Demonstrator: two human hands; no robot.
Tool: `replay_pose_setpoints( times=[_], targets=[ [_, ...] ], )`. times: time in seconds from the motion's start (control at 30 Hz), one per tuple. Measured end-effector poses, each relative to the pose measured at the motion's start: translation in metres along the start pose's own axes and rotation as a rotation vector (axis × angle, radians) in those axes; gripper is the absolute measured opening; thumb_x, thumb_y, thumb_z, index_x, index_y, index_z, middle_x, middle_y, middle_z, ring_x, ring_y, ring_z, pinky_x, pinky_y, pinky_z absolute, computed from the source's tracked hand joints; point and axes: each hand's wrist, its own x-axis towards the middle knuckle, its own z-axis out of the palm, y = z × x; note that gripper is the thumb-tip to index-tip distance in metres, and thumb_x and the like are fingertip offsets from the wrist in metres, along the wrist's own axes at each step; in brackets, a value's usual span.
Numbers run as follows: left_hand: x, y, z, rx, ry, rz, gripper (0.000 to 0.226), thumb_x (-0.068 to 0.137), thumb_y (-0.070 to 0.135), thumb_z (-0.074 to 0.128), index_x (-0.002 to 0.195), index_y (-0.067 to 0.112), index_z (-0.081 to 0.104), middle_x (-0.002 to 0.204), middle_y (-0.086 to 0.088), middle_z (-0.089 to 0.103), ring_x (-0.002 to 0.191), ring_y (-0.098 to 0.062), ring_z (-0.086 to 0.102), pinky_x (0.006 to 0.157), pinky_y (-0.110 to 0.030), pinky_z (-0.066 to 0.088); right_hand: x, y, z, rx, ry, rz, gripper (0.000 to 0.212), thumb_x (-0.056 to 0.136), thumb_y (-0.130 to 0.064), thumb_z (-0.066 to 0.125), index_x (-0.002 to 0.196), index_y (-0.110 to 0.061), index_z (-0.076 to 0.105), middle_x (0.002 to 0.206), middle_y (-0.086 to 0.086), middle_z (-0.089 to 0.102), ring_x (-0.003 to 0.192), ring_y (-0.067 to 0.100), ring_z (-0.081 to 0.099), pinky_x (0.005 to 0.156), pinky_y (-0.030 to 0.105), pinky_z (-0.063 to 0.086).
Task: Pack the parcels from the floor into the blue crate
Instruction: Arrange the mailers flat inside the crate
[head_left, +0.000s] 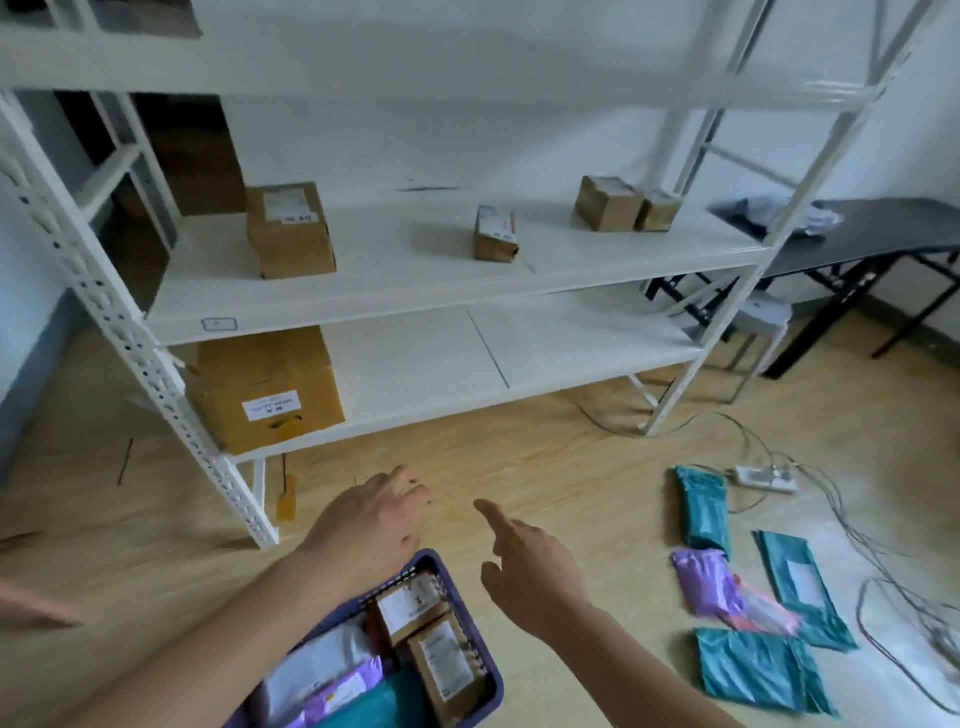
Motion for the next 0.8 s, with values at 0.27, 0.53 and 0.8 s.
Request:
replay_pose_setpoints(
  times=[0.27,0.53,0.8],
  targets=[
    [0.042,0.113,-0.006,-0.024,-0.011,0.201,0.048,0.091,0.03,0.052,0.138,0.025,0.04,0.144,0.004,0.034,0.128,-0.019,0.041,0.101,-0.035,0.041,-0.061,0.064,-0.048,0.012,0.196,0.187,0.063,0.092,-0.021,0.046,0.147,-0.034,0.018,0.122,0.002,0.06,0.108,0.023,0.057,0.086,0.033,0.047],
    [0.093,0.218,-0.013,0.049,-0.034,0.341,0.048,0.092,0.033,0.049,0.139,0.027,0.037,0.143,0.005,0.034,0.128,-0.017,0.041,0.1,-0.033,0.04,-0.1,0.168,-0.095,0.076,0.323,0.372,0.063,0.089,-0.02,0.048,0.145,-0.033,0.023,0.118,0.003,0.062,0.106,0.023,0.058,0.085,0.035,0.048],
    [0.166,0.368,0.01,0.04,-0.055,0.392,0.05,0.092,0.035,0.049,0.14,0.028,0.038,0.142,0.008,0.034,0.124,-0.015,0.044,0.093,-0.029,0.041,-0.142,0.319,-0.142,0.104,0.396,0.429,0.054,0.09,-0.021,0.048,0.141,-0.03,0.034,0.117,0.001,0.061,0.102,0.02,0.059,0.078,0.03,0.046]
  ],
)
